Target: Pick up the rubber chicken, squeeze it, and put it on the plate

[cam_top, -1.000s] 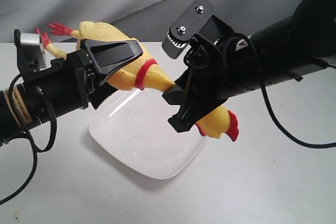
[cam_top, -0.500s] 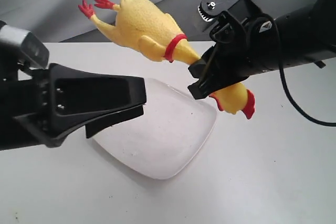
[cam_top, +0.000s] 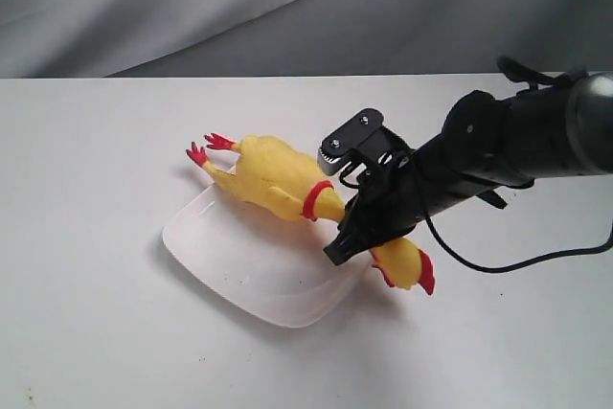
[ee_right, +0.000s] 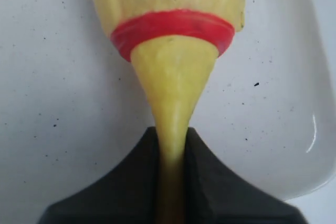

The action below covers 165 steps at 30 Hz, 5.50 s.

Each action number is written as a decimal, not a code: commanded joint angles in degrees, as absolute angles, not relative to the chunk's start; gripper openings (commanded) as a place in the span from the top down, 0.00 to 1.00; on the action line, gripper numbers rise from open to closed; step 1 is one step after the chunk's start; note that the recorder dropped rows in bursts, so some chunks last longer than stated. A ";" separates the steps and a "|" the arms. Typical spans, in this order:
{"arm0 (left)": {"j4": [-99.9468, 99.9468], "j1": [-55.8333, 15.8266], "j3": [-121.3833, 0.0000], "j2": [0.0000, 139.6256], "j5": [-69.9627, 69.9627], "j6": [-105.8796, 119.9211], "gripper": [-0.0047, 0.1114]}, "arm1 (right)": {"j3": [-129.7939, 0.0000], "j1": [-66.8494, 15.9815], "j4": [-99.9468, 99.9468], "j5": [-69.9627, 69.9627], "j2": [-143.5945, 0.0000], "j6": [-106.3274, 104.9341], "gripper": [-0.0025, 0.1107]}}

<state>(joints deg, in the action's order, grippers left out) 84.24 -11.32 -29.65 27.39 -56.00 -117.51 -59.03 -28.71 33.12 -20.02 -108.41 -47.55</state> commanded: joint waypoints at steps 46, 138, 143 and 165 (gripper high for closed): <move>99.95 -11.32 -22.05 21.35 -17.05 -105.05 0.96 | -41.39 -28.57 20.07 -19.39 -11.40 -37.13 0.98; 99.95 -11.32 -22.05 21.46 -17.80 -104.53 0.96 | 0.00 0.84 0.81 -19.94 0.00 0.00 0.98; 99.95 -11.32 -22.05 21.46 -17.80 -104.53 0.96 | 0.00 0.68 0.81 -19.94 0.00 0.00 0.98; 99.95 8.07 -22.05 1.65 -16.20 -104.50 0.96 | 0.00 0.68 0.81 -19.94 0.00 0.00 0.98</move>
<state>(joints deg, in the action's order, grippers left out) 100.19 6.94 -22.23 4.25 -17.13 -104.30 -0.22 0.55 0.53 -19.84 -0.20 0.00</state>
